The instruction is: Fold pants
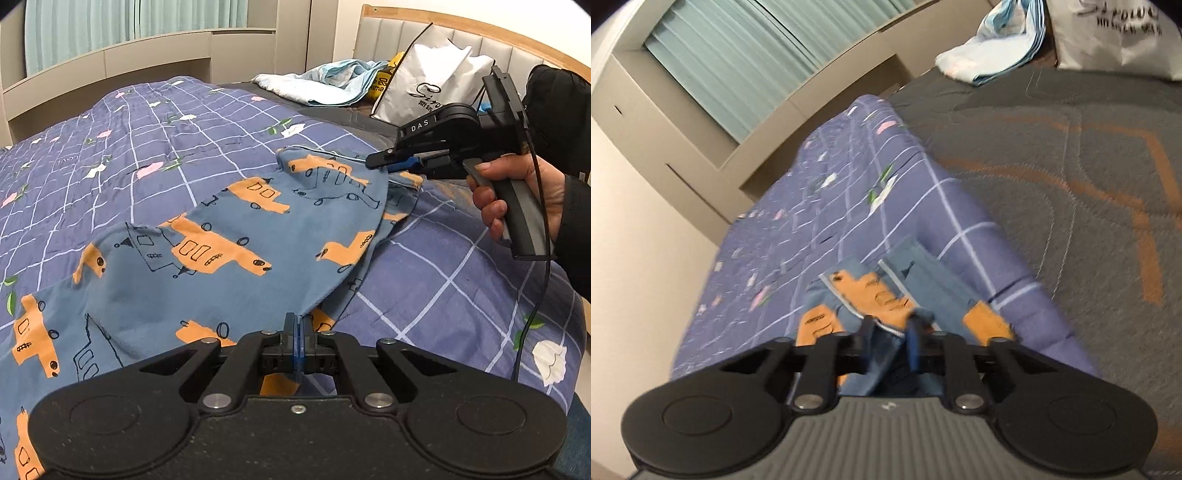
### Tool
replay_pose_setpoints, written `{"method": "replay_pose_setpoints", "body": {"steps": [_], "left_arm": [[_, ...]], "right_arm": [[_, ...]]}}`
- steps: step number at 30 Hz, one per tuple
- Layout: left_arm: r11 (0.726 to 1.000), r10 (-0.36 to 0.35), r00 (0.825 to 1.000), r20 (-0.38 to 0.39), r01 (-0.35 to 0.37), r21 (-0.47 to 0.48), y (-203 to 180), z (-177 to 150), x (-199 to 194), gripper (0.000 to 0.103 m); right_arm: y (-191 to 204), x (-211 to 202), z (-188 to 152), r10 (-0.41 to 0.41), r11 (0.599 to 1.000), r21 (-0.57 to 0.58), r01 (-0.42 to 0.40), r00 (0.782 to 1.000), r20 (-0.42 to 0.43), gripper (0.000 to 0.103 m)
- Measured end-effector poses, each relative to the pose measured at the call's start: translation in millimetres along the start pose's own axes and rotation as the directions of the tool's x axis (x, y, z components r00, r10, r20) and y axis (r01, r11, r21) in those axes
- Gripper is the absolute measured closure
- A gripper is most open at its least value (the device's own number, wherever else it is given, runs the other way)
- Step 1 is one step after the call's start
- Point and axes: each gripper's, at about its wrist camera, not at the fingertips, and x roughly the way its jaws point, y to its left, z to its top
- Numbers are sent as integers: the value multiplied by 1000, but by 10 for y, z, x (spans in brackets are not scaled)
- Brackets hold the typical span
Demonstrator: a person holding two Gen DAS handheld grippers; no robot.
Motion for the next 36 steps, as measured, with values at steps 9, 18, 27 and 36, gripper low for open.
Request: {"method": "replay_pose_setpoints", "body": {"steps": [9, 18, 27, 36], "left_arm": [[1000, -9, 998, 57, 8, 14, -130, 158, 11, 103], [1000, -14, 1000, 13, 14, 5, -141, 30, 130, 95], [992, 37, 992, 118, -22, -126, 72, 66, -261, 22], [878, 400, 909, 114, -345, -331, 890, -505, -1357, 5]], "right_arm": [[311, -457, -83, -103, 947, -274, 166, 967, 231, 95], [205, -323, -334, -228, 906, -336, 259, 965, 131, 93], [471, -274, -331, -338, 772, -492, 402, 916, 216, 21], [702, 29, -395, -396, 682, -594, 427, 898, 191, 11]]}}
